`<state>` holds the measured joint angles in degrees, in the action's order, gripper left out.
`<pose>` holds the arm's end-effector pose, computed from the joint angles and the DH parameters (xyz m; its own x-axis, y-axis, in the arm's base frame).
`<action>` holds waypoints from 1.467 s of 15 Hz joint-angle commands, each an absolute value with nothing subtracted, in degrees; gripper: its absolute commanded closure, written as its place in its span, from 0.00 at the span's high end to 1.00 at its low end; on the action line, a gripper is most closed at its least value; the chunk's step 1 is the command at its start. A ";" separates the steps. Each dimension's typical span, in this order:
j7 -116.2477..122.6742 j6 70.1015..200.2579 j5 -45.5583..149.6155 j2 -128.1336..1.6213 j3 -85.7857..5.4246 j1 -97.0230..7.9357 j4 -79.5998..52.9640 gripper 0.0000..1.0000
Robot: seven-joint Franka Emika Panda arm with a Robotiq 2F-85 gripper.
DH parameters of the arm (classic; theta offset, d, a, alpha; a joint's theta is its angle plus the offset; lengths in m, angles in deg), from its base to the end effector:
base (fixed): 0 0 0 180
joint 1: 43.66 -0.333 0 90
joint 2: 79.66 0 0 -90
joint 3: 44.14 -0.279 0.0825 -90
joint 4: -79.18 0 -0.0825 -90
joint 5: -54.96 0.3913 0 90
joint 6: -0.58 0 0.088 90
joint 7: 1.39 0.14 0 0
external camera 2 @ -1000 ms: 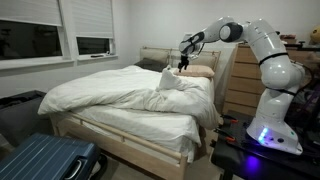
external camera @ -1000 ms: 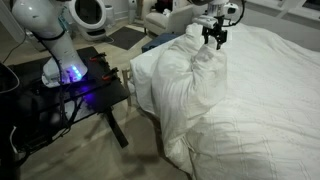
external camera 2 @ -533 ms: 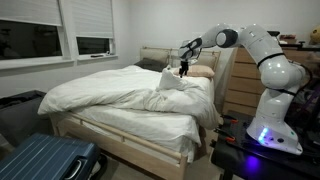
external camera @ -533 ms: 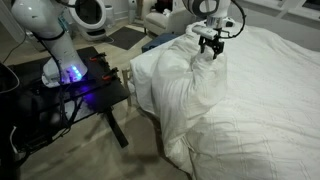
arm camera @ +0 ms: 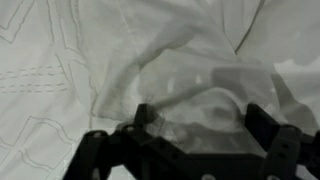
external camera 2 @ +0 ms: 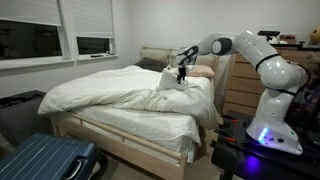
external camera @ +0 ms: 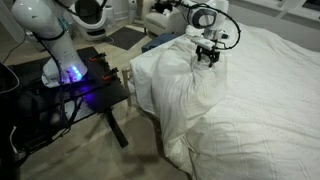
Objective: Uncover the right corner of the bed
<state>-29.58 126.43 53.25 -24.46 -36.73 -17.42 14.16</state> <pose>0.6434 -0.4008 0.1722 0.9995 -0.0163 0.0254 -0.0202 -0.9864 0.1629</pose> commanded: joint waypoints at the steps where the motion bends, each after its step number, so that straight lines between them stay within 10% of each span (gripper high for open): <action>1: -30.82 131.44 51.15 -19.73 -36.86 -16.68 19.45 1.00; 13: -24.78 131.14 52.06 -21.55 -34.60 -16.59 21.40 0.03; 21: -16.80 116.21 51.74 -21.95 -32.30 -16.84 27.69 0.00; 22: -16.01 115.07 51.84 -21.64 -32.26 -16.73 28.79 0.26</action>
